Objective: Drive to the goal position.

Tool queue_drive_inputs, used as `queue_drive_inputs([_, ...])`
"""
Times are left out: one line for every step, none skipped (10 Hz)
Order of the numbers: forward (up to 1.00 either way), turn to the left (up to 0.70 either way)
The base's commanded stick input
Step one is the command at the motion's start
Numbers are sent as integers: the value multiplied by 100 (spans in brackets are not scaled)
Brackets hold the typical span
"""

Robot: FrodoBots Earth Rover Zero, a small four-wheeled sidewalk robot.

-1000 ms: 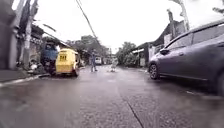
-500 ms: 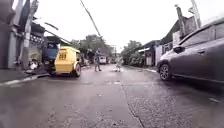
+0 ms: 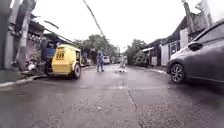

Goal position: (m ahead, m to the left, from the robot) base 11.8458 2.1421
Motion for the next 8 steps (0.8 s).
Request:
queue_drive_inputs([100, 0])
queue_drive_inputs([100, 0])
queue_drive_inputs([100, 0])
queue_drive_inputs([100, 0])
queue_drive_inputs([100, 0])
queue_drive_inputs([100, -3])
queue_drive_inputs([100, -27])
queue_drive_inputs([100, -27])
